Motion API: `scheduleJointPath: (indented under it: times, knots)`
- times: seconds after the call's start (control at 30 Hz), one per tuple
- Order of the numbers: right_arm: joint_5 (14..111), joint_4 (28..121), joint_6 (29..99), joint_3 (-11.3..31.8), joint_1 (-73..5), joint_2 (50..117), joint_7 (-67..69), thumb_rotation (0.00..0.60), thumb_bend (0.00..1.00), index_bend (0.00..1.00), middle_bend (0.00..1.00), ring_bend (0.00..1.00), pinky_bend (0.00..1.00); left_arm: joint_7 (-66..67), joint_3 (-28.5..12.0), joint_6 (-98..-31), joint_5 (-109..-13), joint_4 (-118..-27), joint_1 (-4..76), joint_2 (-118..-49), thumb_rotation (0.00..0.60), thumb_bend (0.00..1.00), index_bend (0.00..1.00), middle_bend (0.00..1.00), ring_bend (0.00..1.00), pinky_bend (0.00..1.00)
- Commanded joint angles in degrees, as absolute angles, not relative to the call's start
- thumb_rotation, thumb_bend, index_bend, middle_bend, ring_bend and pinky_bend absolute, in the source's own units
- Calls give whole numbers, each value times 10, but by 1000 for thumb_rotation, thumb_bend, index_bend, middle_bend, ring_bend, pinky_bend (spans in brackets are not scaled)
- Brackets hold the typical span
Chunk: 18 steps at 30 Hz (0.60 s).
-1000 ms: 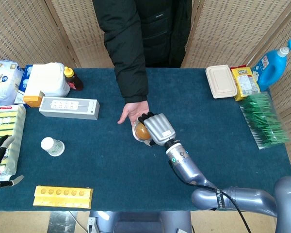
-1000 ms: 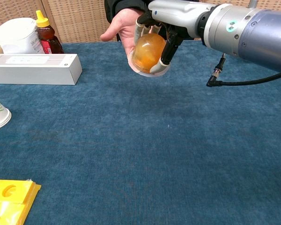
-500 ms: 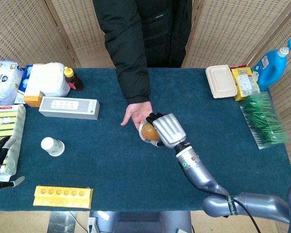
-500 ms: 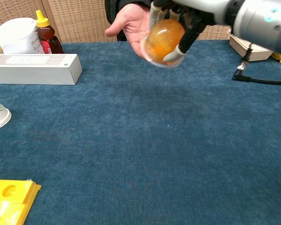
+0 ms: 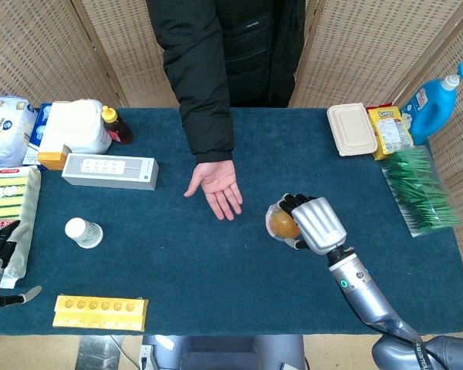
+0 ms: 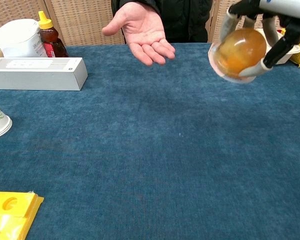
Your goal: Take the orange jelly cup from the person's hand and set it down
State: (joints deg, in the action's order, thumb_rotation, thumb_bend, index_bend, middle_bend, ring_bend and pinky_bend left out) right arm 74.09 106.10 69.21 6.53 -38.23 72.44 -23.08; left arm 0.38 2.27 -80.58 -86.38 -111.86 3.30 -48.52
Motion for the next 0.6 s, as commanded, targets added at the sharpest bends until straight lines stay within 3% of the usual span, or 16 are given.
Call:
scheduleJointPath:
  times: [0.03, 0.47, 0.53, 0.6]
  knots:
    - [743, 1019, 658, 57, -390, 759, -215, 600, 312, 486, 480, 470, 627, 1, 25, -809, -868, -1118, 30, -485, 600, 88, 0, 0, 0, 39]
    - [692, 845, 577, 76, -424, 883, -193, 600, 309, 468, 437, 407, 539, -29, 26, -805, -863, -1111, 29, -474, 600, 88, 0, 0, 0, 39]
    - [678, 826, 563, 76, -427, 893, -197, 600, 298, 440, 408, 382, 517, -32, 27, -804, -865, -1111, 30, -472, 600, 89, 0, 0, 0, 39]
    - [664, 816, 550, 74, -427, 895, -200, 600, 286, 339, 344, 336, 477, -33, 28, -806, -868, -1111, 29, -471, 600, 89, 0, 0, 0, 39]
